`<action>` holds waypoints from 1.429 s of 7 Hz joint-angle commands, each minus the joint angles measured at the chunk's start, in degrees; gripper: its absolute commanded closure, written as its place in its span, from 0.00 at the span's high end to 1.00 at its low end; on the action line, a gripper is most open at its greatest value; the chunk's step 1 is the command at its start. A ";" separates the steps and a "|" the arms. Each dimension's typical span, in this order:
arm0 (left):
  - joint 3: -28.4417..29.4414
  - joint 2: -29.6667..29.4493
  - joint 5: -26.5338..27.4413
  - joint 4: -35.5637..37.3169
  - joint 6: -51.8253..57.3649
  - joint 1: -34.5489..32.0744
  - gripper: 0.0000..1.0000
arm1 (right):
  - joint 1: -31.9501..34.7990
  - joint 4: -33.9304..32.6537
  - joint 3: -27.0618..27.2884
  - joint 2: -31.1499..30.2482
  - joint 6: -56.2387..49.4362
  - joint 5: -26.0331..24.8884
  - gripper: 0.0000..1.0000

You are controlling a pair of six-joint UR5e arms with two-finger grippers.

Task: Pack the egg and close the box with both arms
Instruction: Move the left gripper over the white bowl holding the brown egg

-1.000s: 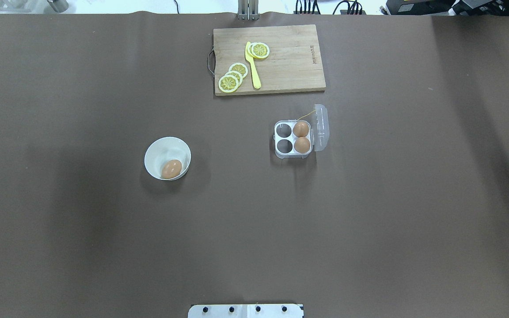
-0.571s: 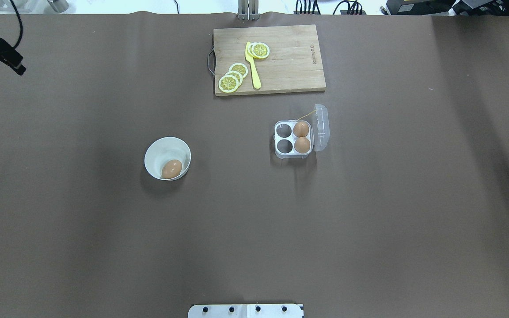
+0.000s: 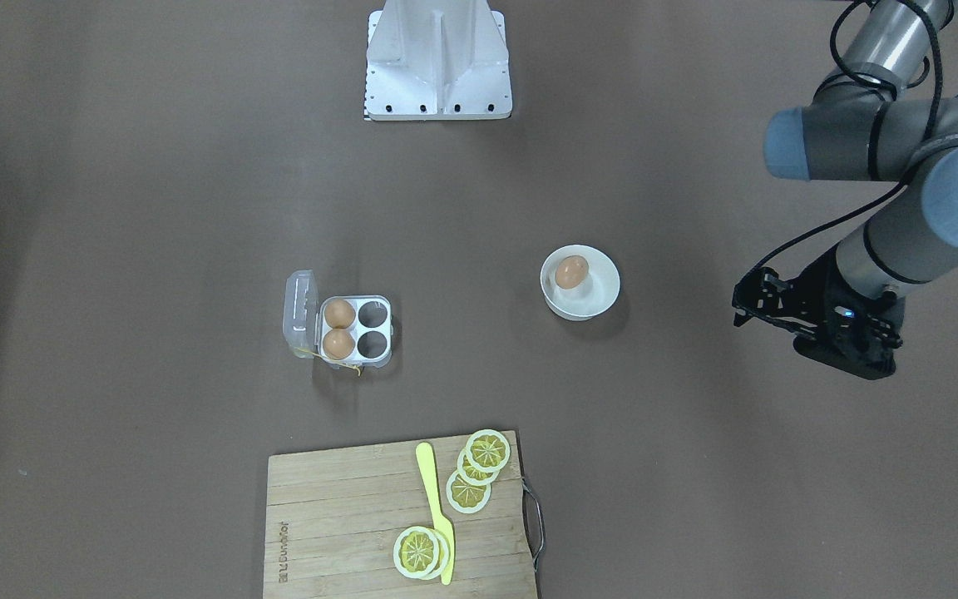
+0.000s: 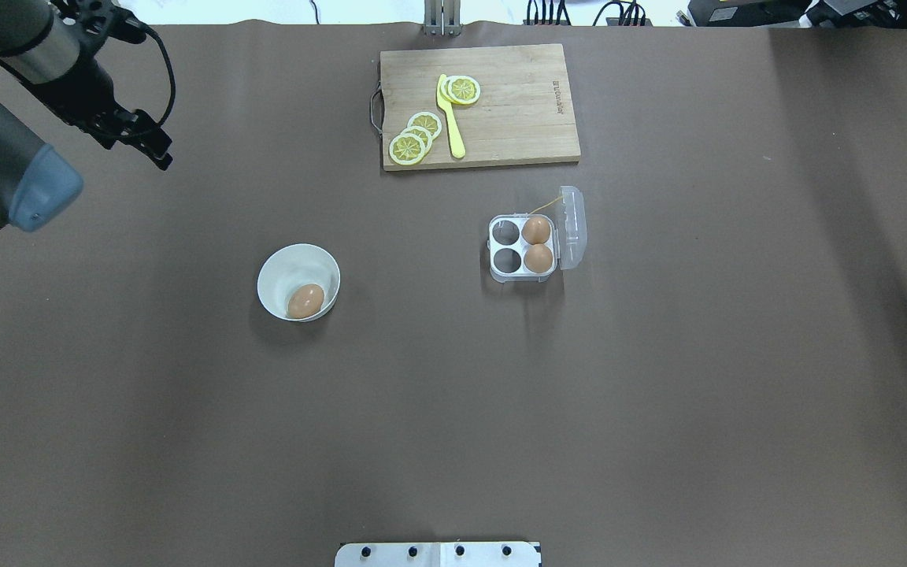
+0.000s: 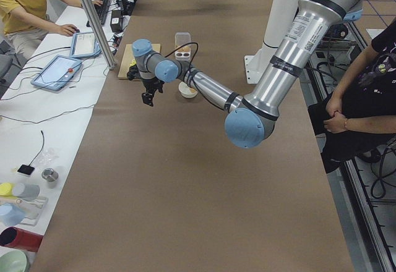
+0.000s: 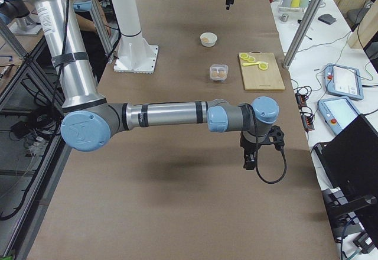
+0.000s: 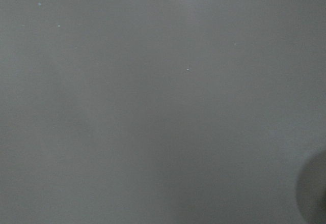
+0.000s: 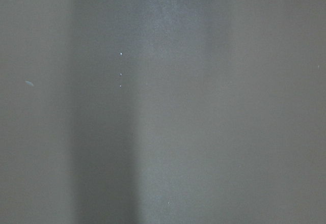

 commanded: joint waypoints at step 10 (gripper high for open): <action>-4.50 -1.97 8.17 -5.10 -23.47 20.49 0.81 | -0.38 0.07 -0.14 -1.94 -0.09 -0.08 1.00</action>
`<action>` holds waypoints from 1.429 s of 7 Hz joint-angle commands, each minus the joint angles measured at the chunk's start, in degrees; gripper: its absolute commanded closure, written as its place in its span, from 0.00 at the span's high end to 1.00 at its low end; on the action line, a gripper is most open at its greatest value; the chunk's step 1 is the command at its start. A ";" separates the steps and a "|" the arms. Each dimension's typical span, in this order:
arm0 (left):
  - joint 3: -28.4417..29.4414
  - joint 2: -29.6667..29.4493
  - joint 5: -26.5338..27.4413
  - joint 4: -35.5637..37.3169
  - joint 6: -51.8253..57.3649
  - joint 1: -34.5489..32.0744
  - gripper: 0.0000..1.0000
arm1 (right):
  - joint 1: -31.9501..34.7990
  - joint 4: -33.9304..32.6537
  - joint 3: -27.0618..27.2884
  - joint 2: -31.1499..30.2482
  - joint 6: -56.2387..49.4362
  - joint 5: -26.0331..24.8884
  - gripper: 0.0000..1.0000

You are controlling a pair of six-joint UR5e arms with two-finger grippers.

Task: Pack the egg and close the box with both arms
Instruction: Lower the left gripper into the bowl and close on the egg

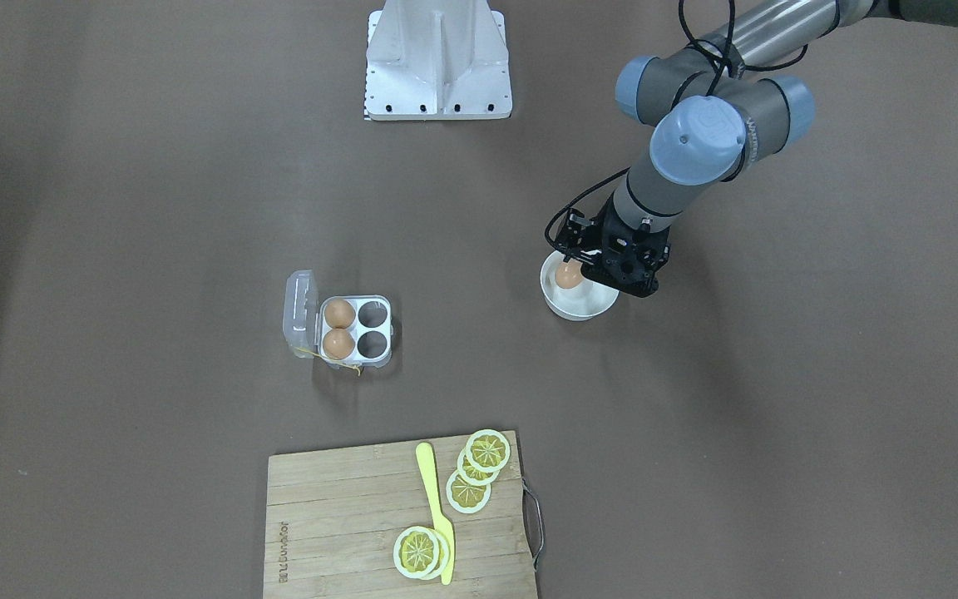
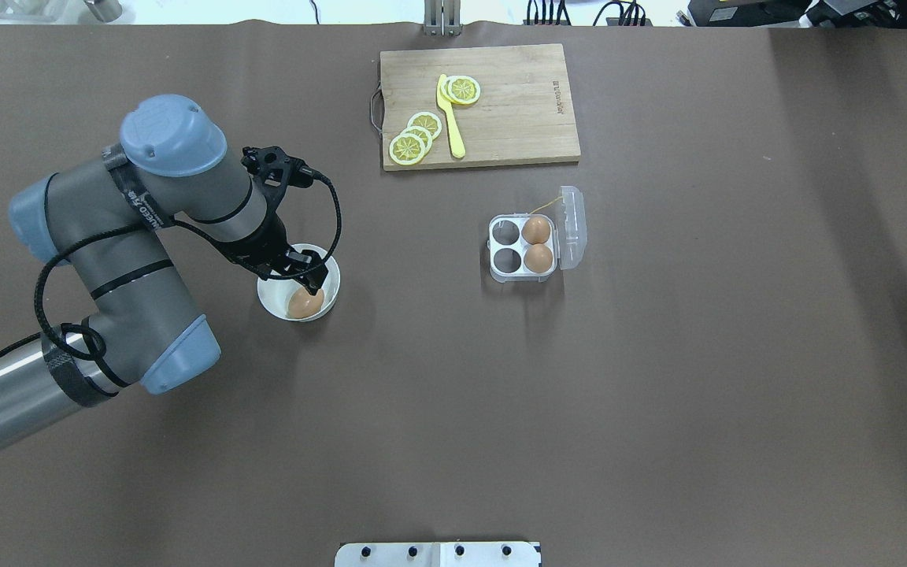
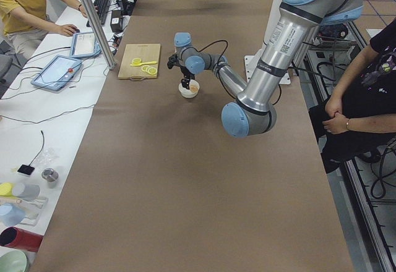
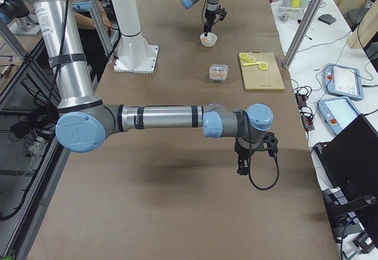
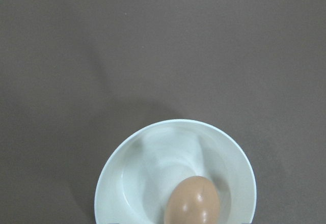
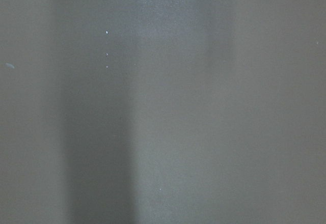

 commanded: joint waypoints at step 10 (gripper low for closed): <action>5.30 -1.42 0.28 -3.80 -0.08 1.95 0.75 | 0.00 -0.07 -0.06 -0.03 0.00 -0.35 1.00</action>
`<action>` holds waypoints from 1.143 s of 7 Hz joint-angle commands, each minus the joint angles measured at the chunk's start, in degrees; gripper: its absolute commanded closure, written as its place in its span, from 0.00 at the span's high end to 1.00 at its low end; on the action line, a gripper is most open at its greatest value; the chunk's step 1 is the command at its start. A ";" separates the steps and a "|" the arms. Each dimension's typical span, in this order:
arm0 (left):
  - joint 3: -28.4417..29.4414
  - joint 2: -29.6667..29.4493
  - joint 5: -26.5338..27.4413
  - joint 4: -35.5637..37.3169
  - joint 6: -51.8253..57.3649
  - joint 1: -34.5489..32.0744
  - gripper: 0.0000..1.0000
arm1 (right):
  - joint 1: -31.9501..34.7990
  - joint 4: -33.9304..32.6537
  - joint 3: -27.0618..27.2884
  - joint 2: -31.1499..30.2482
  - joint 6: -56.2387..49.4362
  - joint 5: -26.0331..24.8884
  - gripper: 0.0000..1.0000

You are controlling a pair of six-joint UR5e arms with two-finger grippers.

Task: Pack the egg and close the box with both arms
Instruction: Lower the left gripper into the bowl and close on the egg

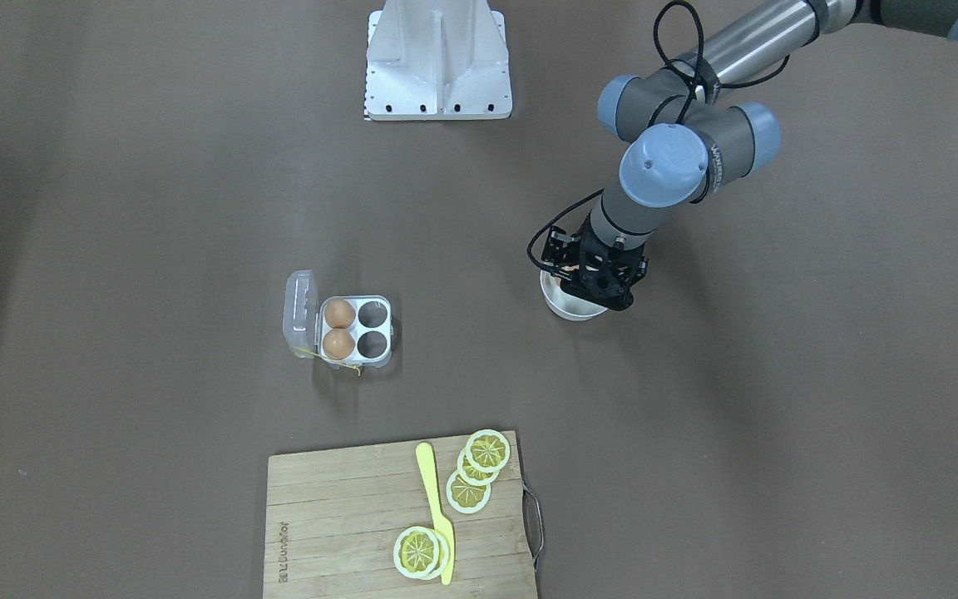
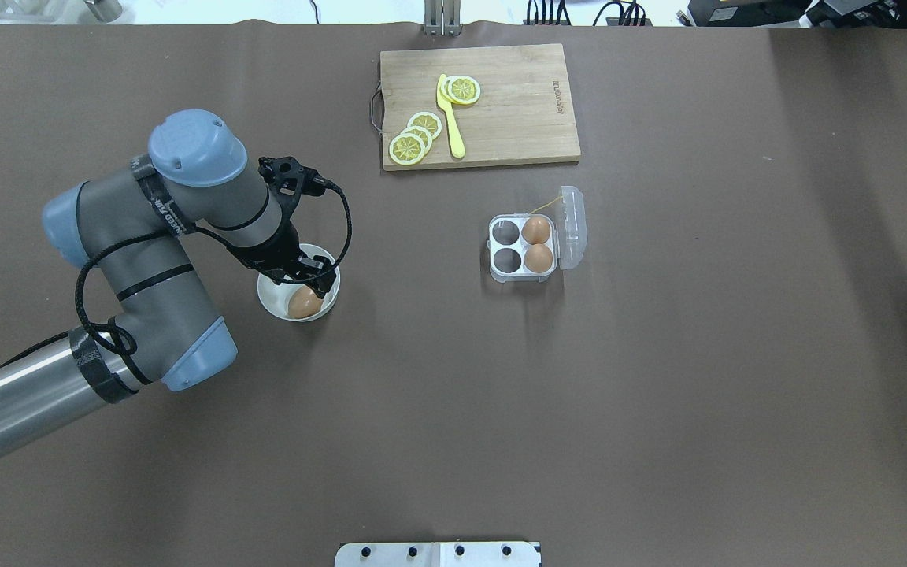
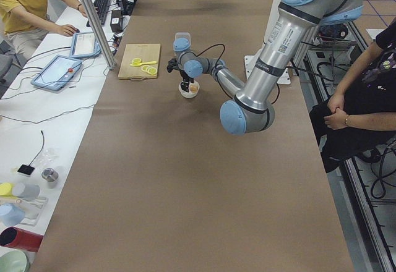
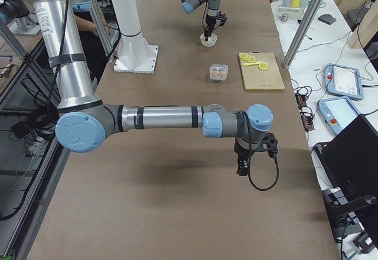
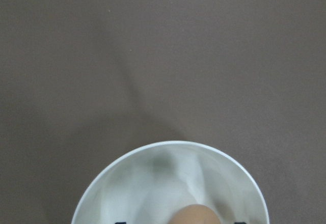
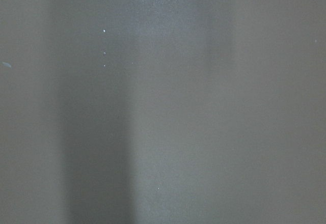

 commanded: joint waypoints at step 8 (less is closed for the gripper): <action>0.11 0.32 0.00 0.00 0.59 1.58 0.54 | -0.26 0.09 -0.25 0.00 0.00 -0.23 1.00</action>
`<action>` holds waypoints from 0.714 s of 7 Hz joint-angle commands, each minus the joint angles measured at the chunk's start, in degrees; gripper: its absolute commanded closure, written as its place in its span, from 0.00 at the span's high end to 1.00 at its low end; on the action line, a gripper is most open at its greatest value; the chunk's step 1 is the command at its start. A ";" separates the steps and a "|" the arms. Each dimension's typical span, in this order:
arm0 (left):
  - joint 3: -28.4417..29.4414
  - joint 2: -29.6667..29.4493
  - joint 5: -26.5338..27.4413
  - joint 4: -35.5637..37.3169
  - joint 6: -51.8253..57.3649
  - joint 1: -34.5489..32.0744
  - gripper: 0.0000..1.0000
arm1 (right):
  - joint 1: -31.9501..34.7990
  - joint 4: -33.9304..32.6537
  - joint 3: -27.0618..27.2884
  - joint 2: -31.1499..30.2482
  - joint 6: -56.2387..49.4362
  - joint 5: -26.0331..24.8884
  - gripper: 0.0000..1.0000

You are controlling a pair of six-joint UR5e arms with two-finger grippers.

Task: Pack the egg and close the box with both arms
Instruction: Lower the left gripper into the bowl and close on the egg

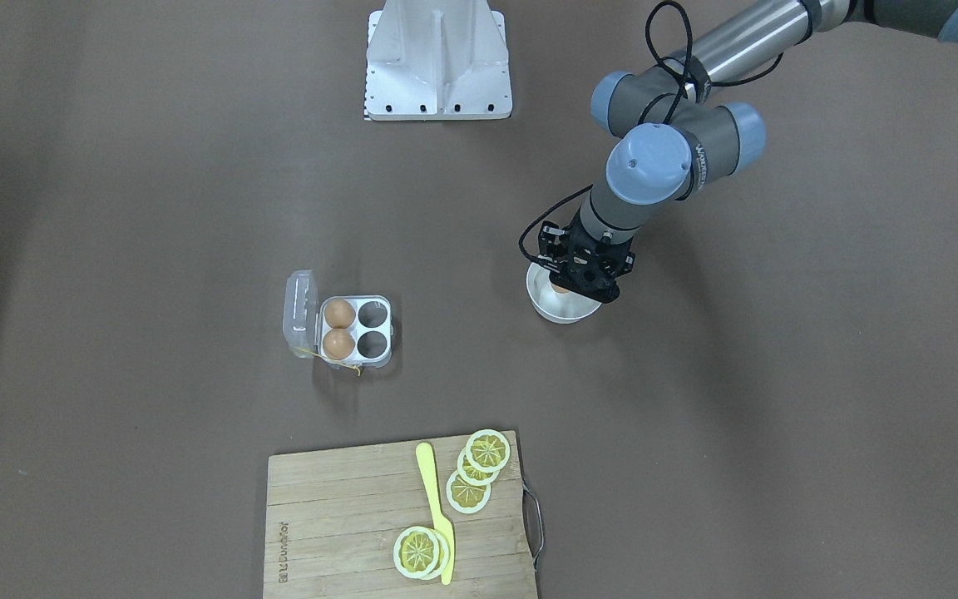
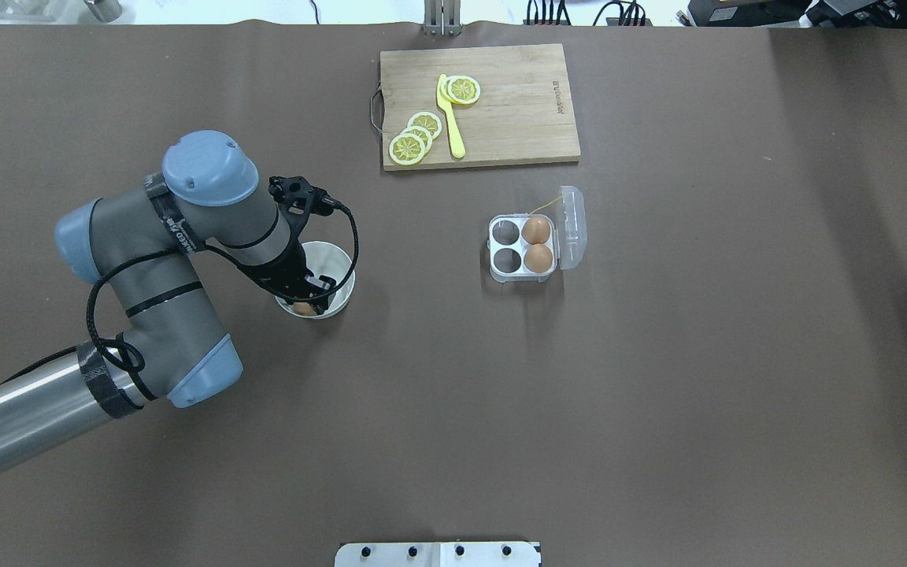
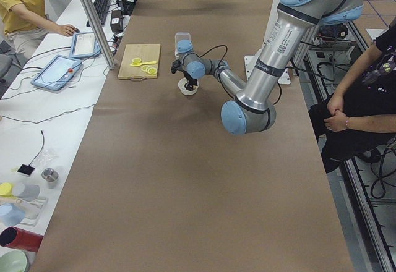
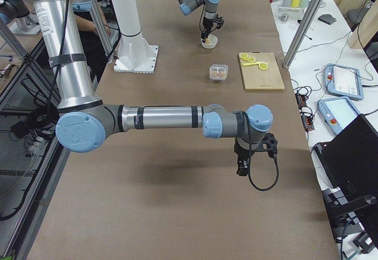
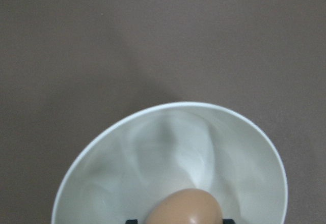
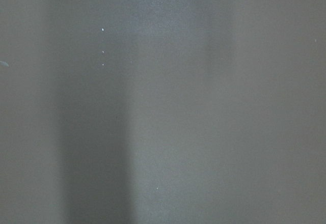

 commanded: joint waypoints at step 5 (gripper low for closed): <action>0.09 -0.32 0.02 0.00 -0.02 0.00 0.77 | -0.41 0.09 -0.33 0.00 0.00 0.00 1.00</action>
